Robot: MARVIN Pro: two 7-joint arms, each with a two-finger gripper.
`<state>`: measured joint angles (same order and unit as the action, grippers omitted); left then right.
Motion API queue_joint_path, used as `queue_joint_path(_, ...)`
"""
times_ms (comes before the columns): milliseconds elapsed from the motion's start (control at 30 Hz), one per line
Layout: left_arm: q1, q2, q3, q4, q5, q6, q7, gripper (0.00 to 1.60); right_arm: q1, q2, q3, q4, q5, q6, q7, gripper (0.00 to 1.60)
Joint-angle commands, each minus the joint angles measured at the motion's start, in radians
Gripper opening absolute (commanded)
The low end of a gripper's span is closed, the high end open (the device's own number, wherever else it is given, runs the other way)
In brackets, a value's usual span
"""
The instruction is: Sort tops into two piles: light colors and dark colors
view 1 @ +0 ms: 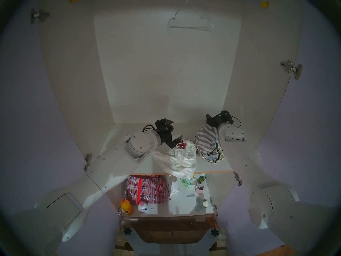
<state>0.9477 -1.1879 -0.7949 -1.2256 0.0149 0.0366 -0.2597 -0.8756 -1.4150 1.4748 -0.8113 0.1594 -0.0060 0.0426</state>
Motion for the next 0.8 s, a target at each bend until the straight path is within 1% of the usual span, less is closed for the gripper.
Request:
queue_joint_path(0,-0.025,-0.004,-0.002,0.015,0.015,-0.096,0.023,1.6,0.035,-0.002,0.001,-0.032,0.001,-0.001,0.0,1.6)
queue_joint_path(67,-0.03,-0.009,-0.001,0.047,0.007,-0.129,0.012,1.6,0.035,-0.002,0.001,-0.032,0.001,0.0,0.0,1.6)
queue_joint_path(167,-0.048,-0.014,0.004,0.081,-0.015,-0.146,-0.042,1.6,0.035,-0.002,0.001,-0.033,0.001,0.0,0.0,1.6)
queue_joint_path(200,-0.059,-0.015,0.007,0.091,-0.024,-0.141,-0.07,1.6,0.035,-0.002,0.001,-0.033,0.001,0.0,0.0,1.6)
queue_joint_path(233,-0.084,-0.013,0.025,0.106,-0.038,-0.115,-0.115,1.6,0.035,-0.002,0.001,-0.032,0.001,0.0,0.0,1.6)
queue_joint_path(267,-0.098,-0.016,0.02,0.122,-0.037,-0.117,-0.167,1.6,0.035,-0.002,0.001,-0.032,0.001,0.0,0.0,1.6)
queue_joint_path(300,-0.11,-0.031,0.007,0.141,-0.074,-0.083,-0.191,1.6,0.036,-0.002,0.001,-0.032,0.001,0.0,0.0,1.6)
queue_joint_path(333,-0.116,-0.045,-0.009,0.151,-0.105,-0.076,-0.214,1.6,0.036,-0.002,0.001,-0.031,0.001,0.0,0.0,1.6)
queue_joint_path(367,-0.116,-0.045,-0.009,0.151,-0.105,-0.076,-0.214,1.6,0.036,-0.002,0.001,-0.031,0.001,0.0,0.0,1.6)
queue_joint_path(400,-0.117,-0.064,-0.034,0.153,-0.152,-0.072,-0.257,1.6,0.036,-0.002,0.001,-0.03,0.001,-0.001,0.0,1.6)
queue_joint_path(433,-0.125,-0.079,-0.048,0.159,-0.171,-0.055,-0.285,1.6,0.036,-0.002,0.001,-0.03,0.001,0.0,0.0,1.6)
queue_joint_path(467,-0.134,-0.09,-0.054,0.167,-0.187,-0.056,-0.317,1.6,0.036,-0.002,0.001,-0.031,0.001,0.0,0.0,1.6)
queue_joint_path(500,-0.144,-0.115,-0.059,0.184,-0.194,-0.026,-0.322,1.6,0.035,-0.002,0.001,-0.033,0.001,0.001,-0.001,1.6)
queue_joint_path(533,-0.144,-0.115,-0.059,0.184,-0.194,-0.026,-0.322,1.6,0.035,-0.002,0.001,-0.033,0.001,0.001,-0.001,1.6)
queue_joint_path(567,-0.15,-0.129,-0.036,0.198,-0.153,-0.063,-0.296,1.6,0.035,-0.002,0.001,-0.033,0.001,0.001,-0.001,1.6)
queue_joint_path(600,-0.145,-0.152,-0.026,0.203,-0.117,-0.061,-0.237,1.6,0.035,-0.002,0.001,-0.032,0.001,0.0,-0.001,1.6)
queue_joint_path(633,-0.144,-0.176,-0.033,0.226,-0.102,-0.075,-0.246,1.6,0.035,-0.002,0.001,-0.032,0.001,0.0,-0.001,1.6)
queue_joint_path(667,-0.139,-0.197,-0.03,0.238,-0.087,-0.062,-0.202,1.6,0.035,-0.002,0.001,-0.032,0.001,0.0,-0.001,1.6)
queue_joint_path(700,-0.139,-0.197,-0.03,0.238,-0.087,-0.062,-0.202,1.6,0.035,-0.002,0.001,-0.032,0.001,0.0,-0.001,1.6)
queue_joint_path(733,-0.131,-0.222,-0.041,0.251,-0.077,-0.049,-0.164,1.6,0.035,-0.002,0.001,-0.032,0.001,0.0,-0.001,1.6)
queue_joint_path(767,-0.13,-0.246,-0.056,0.267,-0.068,-0.04,-0.164,1.6,0.035,-0.002,0.001,-0.032,0.001,0.0,-0.001,1.6)
